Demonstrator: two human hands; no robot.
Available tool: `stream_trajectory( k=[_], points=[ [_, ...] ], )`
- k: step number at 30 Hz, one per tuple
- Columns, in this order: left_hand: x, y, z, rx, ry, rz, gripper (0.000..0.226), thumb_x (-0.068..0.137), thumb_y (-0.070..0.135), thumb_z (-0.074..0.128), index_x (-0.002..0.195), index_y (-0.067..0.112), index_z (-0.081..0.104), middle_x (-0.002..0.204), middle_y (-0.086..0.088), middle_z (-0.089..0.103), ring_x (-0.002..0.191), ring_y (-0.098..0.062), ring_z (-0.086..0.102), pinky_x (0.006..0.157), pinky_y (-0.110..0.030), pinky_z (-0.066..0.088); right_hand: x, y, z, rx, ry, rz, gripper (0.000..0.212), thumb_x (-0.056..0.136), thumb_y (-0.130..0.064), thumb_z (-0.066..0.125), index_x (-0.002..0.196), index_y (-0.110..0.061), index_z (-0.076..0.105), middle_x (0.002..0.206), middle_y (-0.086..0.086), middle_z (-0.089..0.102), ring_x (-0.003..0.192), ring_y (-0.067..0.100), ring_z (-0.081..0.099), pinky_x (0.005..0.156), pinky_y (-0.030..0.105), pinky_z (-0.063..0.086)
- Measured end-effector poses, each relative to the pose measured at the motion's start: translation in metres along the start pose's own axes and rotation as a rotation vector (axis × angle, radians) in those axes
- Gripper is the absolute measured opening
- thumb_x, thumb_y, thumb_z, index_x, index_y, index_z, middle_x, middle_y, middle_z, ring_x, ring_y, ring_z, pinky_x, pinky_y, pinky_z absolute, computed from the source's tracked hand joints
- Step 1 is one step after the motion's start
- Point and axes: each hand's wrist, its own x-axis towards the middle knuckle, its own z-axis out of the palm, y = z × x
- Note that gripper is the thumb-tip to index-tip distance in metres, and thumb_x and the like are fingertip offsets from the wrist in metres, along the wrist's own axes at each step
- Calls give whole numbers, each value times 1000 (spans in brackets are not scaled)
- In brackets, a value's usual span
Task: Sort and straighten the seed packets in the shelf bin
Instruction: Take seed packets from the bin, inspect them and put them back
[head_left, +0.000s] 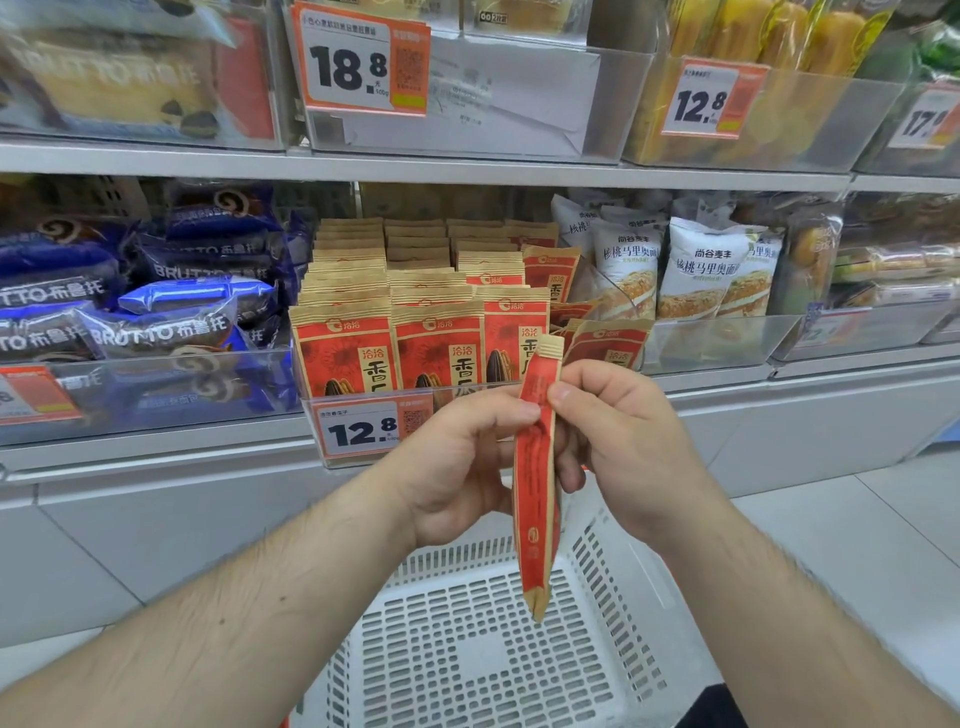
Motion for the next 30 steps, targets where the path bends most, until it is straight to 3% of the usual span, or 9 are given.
stream_trajectory(
  k=[2, 6, 9, 13, 16, 21, 25, 27, 30],
  points=[
    [1, -1, 1, 4, 61, 14, 22, 77, 28, 55, 82, 9, 66, 72, -17, 64, 66, -24, 64, 70, -40, 51, -1, 0, 3, -62, 38, -20, 25, 100, -7, 50, 77, -1, 59, 52, 8, 56, 36, 15, 47, 37, 22, 36],
    [6, -1, 1, 9, 328, 29, 56, 70, 27, 66, 118, -1, 61, 84, -16, 68, 82, -32, 67, 82, -60, 56, -4, -4, -1, -226, 16, -66, 22, 95, -13, 59, 74, -8, 60, 53, 0, 57, 41, 11, 52, 42, 19, 41],
    [7, 4, -4, -58, 466, 74, 50, 70, 27, 71, 116, 10, 61, 77, -7, 67, 78, -24, 67, 67, -46, 54, -6, -8, -14, -411, -123, 2, 22, 86, -17, 69, 67, -8, 60, 56, 1, 59, 46, 17, 57, 46, 24, 44],
    [5, 10, -8, -121, 542, 88, 63, 76, 25, 70, 133, 5, 53, 79, -6, 70, 65, -15, 68, 64, -42, 53, -9, -13, -17, -654, -234, 98, 19, 83, -21, 75, 67, -17, 66, 63, 4, 69, 60, 22, 69, 62, 42, 59],
    [5, 11, -10, -125, 552, 97, 36, 88, 17, 63, 122, 7, 55, 74, -4, 70, 63, -16, 69, 71, -49, 55, -10, -14, -15, -708, -242, 105, 16, 90, -19, 68, 74, -20, 70, 66, -1, 72, 61, 11, 70, 70, 44, 61],
    [6, 11, -11, -111, 548, 110, 10, 90, 17, 62, 99, 15, 58, 69, 1, 68, 68, -18, 67, 73, -50, 57, -9, -13, -15, -735, -248, 121, 16, 93, -20, 64, 80, -21, 72, 69, -1, 73, 65, 11, 71, 71, 47, 61],
    [2, 13, -11, -88, 455, 126, 21, 86, 13, 63, 107, 13, 63, 80, -6, 70, 75, -18, 68, 64, -38, 55, -8, -10, -17, -674, -265, 118, 9, 86, -26, 74, 78, -22, 71, 68, -2, 72, 64, 14, 70, 71, 41, 61],
    [-2, 14, -11, -50, 329, 114, 39, 75, 14, 63, 113, 7, 65, 89, -13, 67, 84, -23, 65, 71, -41, 54, -6, -6, -20, -663, -256, 126, 14, 79, -36, 79, 82, -27, 68, 69, -6, 67, 60, 11, 63, 62, 31, 55],
    [-6, 12, -10, -42, 177, 77, 52, 70, 14, 57, 120, 3, 63, 96, -15, 65, 87, -29, 63, 79, -47, 51, -1, 4, -24, -629, -215, 140, 40, 71, -46, 82, 100, -33, 58, 97, -14, 63, 62, -10, 54, 65, 19, 41]
  ],
)
